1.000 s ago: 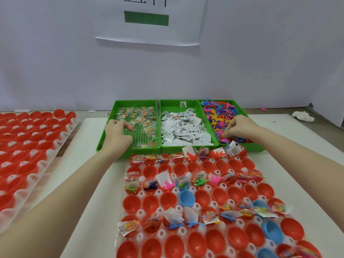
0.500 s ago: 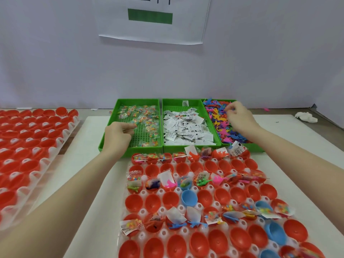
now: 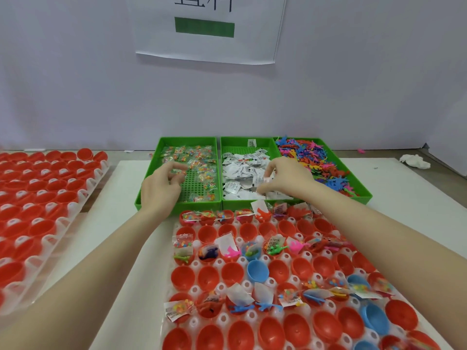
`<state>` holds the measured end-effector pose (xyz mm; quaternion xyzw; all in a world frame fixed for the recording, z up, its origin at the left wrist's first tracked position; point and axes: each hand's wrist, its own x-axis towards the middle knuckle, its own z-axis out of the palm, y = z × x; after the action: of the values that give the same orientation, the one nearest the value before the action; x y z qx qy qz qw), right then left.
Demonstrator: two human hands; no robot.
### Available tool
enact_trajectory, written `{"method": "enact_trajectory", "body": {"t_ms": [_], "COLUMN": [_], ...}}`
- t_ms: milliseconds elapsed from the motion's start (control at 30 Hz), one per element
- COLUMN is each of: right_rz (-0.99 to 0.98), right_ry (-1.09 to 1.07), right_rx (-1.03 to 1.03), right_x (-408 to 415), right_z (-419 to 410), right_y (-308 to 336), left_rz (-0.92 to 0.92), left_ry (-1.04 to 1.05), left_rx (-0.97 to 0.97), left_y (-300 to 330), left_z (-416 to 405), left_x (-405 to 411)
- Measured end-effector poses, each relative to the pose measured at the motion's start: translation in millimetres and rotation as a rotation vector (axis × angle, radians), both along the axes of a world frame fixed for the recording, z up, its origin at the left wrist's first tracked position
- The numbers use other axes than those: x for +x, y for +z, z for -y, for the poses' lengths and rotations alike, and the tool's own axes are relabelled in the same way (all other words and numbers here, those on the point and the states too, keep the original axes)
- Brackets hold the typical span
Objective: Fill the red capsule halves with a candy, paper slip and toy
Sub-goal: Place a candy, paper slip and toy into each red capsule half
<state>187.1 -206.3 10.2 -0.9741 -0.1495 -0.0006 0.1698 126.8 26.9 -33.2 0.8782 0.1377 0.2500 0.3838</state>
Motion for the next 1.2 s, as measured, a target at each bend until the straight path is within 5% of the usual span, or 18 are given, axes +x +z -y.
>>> {"method": "enact_trajectory", "body": {"t_ms": [233,400,600,833,1067,1200], "right_rz": [0.046,-0.009,-0.134,-0.307,-0.177,-0.057], "right_ry": [-0.070,-0.110,0.055,0.257,0.159,0.100], "right_rx": [0.343,0.538,0.793,0.828,0.721,0.650], "right_x": [-3,-18,-76,-158,-192,-205], "right_z": [19,22,12,13,32,41], "right_y": [12,23,56,63,44,37], "left_rz": [0.182,0.255,0.186,0.071,-0.079,-0.048], "left_ry": [0.063,0.104,-0.084,-0.443,-0.624,-0.594], "left_rx": [-0.454,-0.471,-0.681,-0.775,-1.098,-1.025], "left_y": [15,25,52,72,73,69], "left_z": [-2,-1,37,101,120,127], "left_x": [-3,-9,-35,-112,-167,-182]}}
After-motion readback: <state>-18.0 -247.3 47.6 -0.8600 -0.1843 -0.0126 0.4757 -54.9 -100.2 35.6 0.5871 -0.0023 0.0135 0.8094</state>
